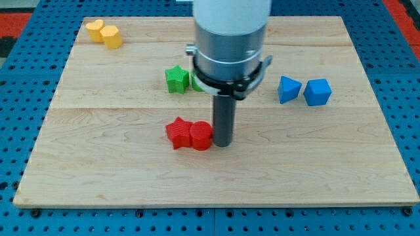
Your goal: Push red star along with red circle towards bottom left
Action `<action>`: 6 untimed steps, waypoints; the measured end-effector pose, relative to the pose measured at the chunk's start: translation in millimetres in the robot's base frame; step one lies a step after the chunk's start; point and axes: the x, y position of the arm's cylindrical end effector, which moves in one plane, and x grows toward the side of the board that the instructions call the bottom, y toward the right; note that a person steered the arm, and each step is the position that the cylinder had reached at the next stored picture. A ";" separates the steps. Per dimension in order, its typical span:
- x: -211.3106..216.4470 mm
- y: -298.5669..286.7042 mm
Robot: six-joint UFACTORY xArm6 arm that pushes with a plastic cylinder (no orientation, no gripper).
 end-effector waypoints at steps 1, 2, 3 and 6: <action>-3.7 -22.6; -9.1 -48.6; -19.1 -66.6; -29.4 -153.8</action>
